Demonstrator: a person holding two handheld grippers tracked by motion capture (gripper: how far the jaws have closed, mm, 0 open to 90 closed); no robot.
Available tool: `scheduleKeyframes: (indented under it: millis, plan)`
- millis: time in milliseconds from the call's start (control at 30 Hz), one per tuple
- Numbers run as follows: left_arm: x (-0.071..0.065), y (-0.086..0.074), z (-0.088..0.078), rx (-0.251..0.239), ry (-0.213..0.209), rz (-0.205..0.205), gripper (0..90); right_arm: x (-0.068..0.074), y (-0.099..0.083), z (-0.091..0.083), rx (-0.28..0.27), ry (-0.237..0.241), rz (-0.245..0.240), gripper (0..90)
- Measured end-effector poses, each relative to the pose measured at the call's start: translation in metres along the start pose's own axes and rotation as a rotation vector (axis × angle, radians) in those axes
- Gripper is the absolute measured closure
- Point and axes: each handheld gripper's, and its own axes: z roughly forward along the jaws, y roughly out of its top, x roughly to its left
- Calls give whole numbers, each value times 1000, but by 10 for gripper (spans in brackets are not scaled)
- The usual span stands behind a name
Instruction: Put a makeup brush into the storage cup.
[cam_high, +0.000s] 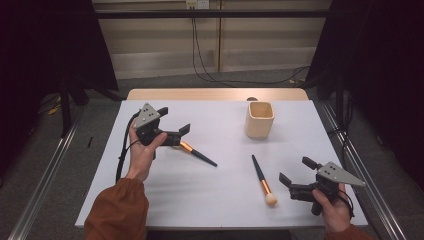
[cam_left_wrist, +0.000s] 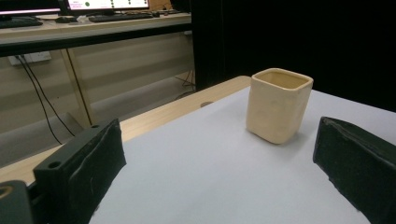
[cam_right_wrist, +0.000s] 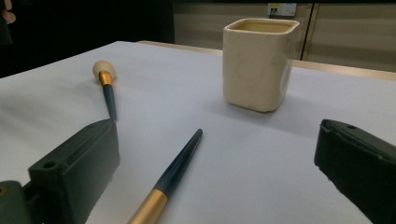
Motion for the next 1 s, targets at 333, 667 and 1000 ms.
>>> scheduleKeyframes:
  millis: [333, 667, 1000]
  plan:
    - [-1, -1, 32, 10, -25, 5, 29, 1, 0, 0, 2, 6, -3, 0]
    - [1, 4, 49, 61, -56, 21, 27, 0, -1, 0, 6, 9, -8, 1]
    - [11, 6, 53, 208, -76, 62, 27, 1, -1, 1, 11, 13, -12, 0]
